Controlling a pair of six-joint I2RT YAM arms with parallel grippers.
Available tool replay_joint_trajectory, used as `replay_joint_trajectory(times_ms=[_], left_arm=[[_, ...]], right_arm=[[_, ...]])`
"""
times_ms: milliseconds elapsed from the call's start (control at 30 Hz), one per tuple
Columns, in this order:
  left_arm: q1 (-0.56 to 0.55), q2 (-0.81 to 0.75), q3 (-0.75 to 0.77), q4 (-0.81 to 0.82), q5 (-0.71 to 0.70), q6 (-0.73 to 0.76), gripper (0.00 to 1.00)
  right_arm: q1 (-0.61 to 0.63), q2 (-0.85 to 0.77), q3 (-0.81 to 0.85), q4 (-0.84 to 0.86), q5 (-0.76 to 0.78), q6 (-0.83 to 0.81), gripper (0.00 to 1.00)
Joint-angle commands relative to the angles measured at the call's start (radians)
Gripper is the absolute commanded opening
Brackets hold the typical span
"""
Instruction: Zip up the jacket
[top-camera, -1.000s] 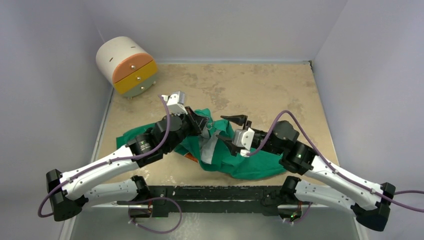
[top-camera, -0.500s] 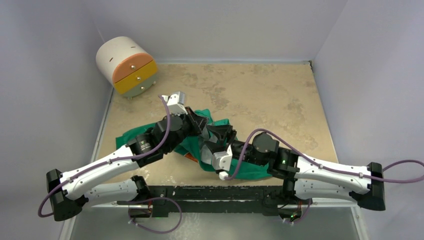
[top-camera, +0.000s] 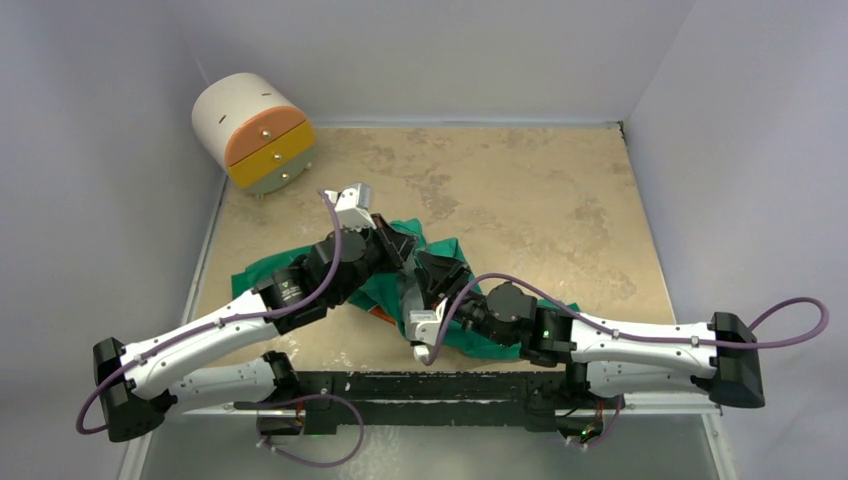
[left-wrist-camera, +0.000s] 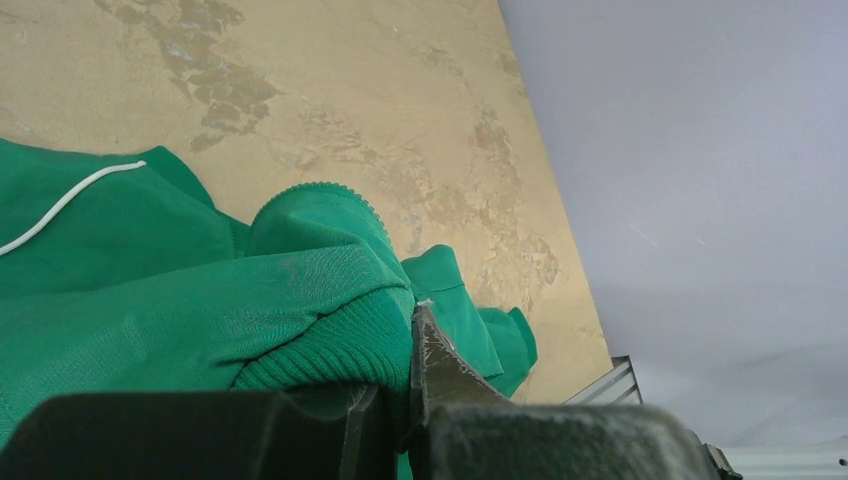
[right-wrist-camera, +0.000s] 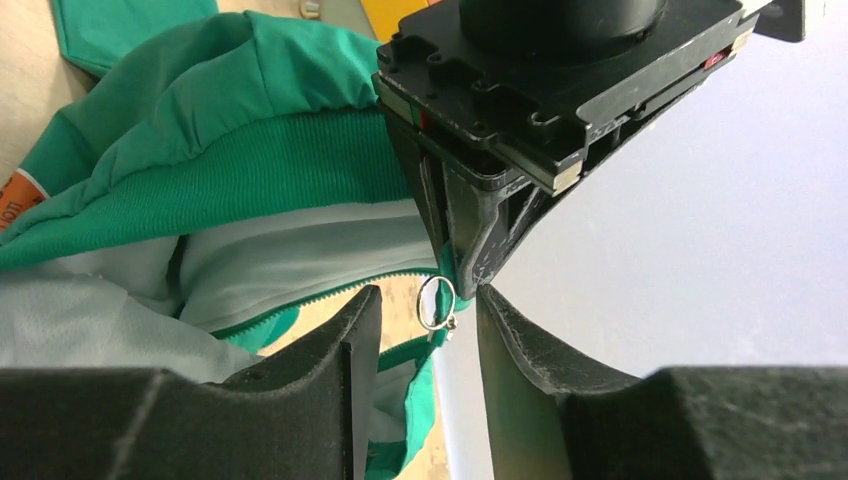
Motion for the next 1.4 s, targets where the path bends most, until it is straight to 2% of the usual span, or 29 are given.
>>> replay_joint_trajectory(times_ms=[0, 433, 533, 667, 933, 1167, 1367], left_arm=[[-0.004, 0.001, 0.046, 0.047, 0.011, -0.002, 0.00], [-0.004, 0.009, 0.047, 0.058, 0.027, 0.000, 0.00], [-0.004, 0.005, 0.045, 0.054, 0.024, 0.000, 0.00], [-0.004, 0.002, 0.042, 0.052, 0.023, 0.000, 0.00], [-0.004, -0.008, 0.030, 0.055, 0.038, 0.030, 0.00], [-0.004, -0.065, -0.063, 0.161, 0.155, 0.104, 0.00], [-0.004, -0.102, -0.108, 0.237, 0.273, 0.173, 0.00]], right_arm=[[0.005, -0.003, -0.013, 0.134, 0.090, -0.050, 0.41], [0.005, 0.037, -0.003, 0.134, 0.086, -0.034, 0.28], [0.005, 0.037, -0.004, 0.130, 0.089, -0.024, 0.19], [0.005, 0.030, 0.001, 0.121, 0.088, -0.012, 0.00], [0.005, -0.025, 0.019, 0.053, 0.025, 0.092, 0.00], [-0.008, -0.116, 0.079, -0.131, -0.112, 0.292, 0.00], [-0.019, -0.130, 0.110, -0.181, -0.169, 0.397, 0.00]])
